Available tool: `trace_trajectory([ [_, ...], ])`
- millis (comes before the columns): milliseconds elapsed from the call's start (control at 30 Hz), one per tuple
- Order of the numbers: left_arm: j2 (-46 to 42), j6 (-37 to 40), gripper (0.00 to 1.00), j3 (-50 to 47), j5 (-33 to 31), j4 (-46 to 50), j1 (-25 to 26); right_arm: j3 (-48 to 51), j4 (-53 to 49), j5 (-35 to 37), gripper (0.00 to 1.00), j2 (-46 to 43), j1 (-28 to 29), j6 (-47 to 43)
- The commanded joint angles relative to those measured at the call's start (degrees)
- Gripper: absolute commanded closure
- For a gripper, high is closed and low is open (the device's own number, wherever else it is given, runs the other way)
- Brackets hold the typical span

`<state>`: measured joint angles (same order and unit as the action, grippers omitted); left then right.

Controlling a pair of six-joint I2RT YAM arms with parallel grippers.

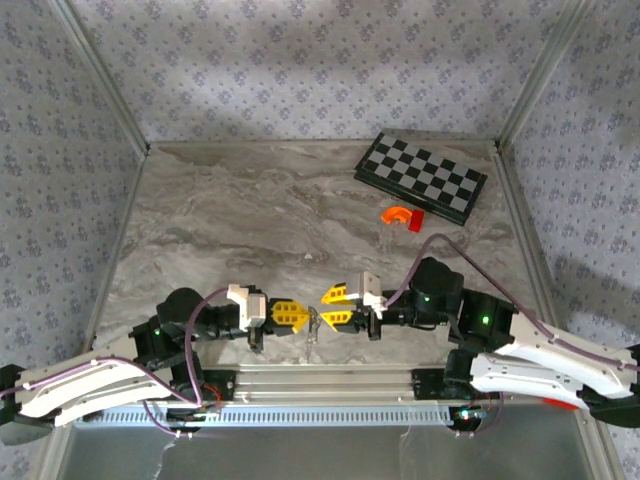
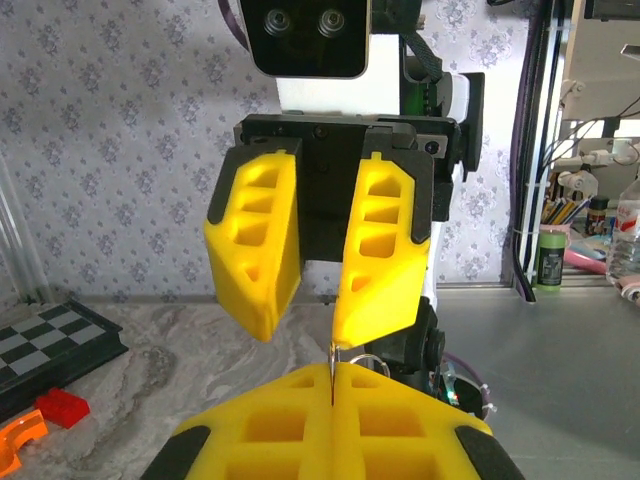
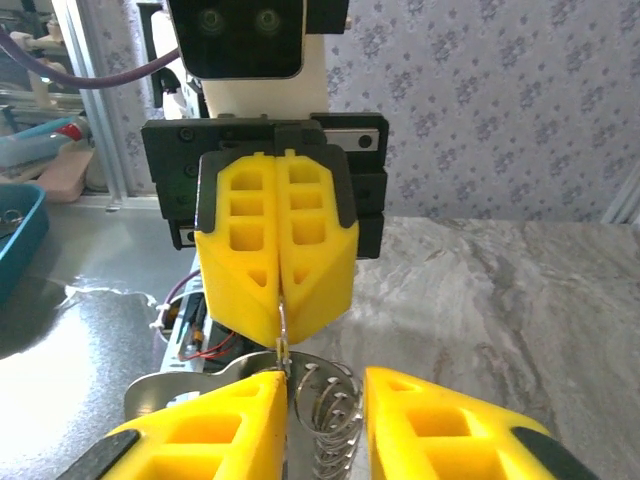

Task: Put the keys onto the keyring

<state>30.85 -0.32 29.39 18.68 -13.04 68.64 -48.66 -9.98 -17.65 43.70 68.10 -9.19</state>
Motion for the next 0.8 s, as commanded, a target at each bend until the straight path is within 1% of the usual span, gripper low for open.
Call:
trace_trajectory([
  [0,-0.24,-0.67,1.00,0.61,0.32,-3.32,0.34,-0.90,1.25,-2.87,0.74,0.49,-0.15,1.10],
  [167,-0.27,-0.73,1.00,0.57,-0.31,-3.01,0.34,-0.82,1.30,-3.27,0.75,1.13,-0.16,1.28],
  [300,-0.07,-0.64,1.00,0.50,-0.58,-3.02,0.32,-0.56,1.97,-3.97,0.72,1.44,-0.05,1.79],
  [367,-0.07,-0.65,1.00,0.58,-0.58,-3.10,0.32,-0.47,1.83,-3.50,0.72,1.59,-0.07,1.73],
  [767,0.04,-0.51,1.00,0.86,-0.44,-2.40,0.32,-0.11,0.91,-1.37,0.85,2.55,0.11,0.94],
])
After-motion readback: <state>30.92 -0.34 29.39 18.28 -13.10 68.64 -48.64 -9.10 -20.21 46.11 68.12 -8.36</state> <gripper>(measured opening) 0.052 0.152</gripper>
